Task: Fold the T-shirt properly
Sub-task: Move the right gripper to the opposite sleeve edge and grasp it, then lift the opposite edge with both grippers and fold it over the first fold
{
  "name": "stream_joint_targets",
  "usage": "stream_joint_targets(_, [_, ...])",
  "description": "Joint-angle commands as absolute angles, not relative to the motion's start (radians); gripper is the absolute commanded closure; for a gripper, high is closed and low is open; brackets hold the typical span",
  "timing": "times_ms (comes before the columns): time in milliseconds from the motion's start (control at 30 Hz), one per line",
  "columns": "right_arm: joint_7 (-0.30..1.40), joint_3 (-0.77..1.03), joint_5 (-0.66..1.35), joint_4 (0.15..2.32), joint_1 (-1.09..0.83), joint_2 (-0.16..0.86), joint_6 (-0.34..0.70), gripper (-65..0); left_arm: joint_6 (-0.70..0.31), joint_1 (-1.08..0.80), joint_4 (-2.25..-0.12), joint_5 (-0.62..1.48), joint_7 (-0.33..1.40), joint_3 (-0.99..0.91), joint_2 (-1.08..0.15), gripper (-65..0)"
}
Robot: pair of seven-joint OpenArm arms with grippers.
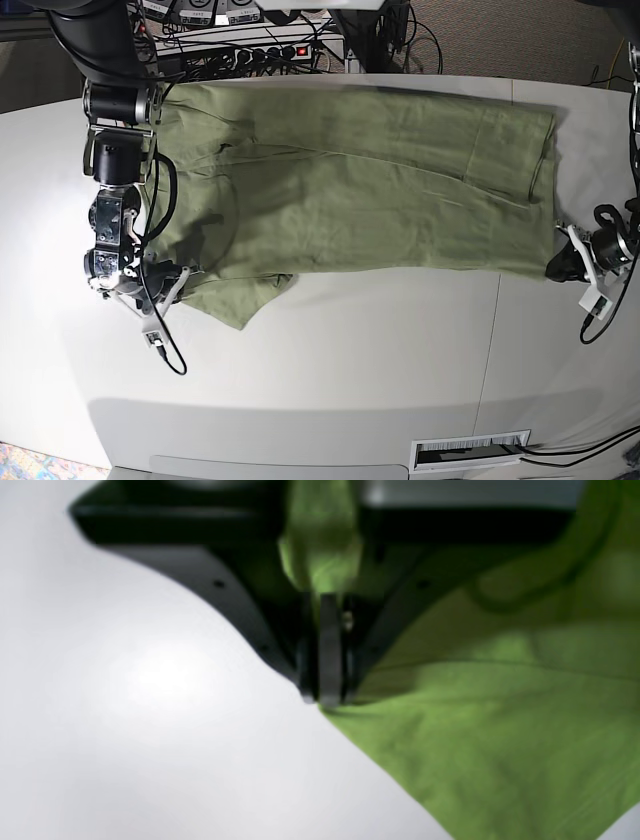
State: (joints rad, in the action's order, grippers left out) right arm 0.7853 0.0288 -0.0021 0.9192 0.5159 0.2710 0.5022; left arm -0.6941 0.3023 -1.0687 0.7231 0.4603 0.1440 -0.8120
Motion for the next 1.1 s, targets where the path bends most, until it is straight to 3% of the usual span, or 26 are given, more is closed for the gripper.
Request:
stream_joint_targets(0, [0.838, 0.031, -0.030, 0.929, 0.535, 0.283, 0.505, 0.0, -0.698, 0.327, -1.082, 0.738, 0.436, 0.134, -0.839, 0.0])
stream_joint_targets(767, [1.205, 0.031, 0.223, 1.395, 0.526, 0.283, 0.505, 0.0, -0.698, 0.326, -1.122, 0.851, 0.458, 0.134, -0.896, 0.0])
stream_joint_targets(1067, [1.274, 0.031, 0.303, 1.409, 0.481, 0.283, 0.507, 0.0, -0.698, 0.327, -1.150, 1.039, 0.666, 0.134, -0.920, 0.0])
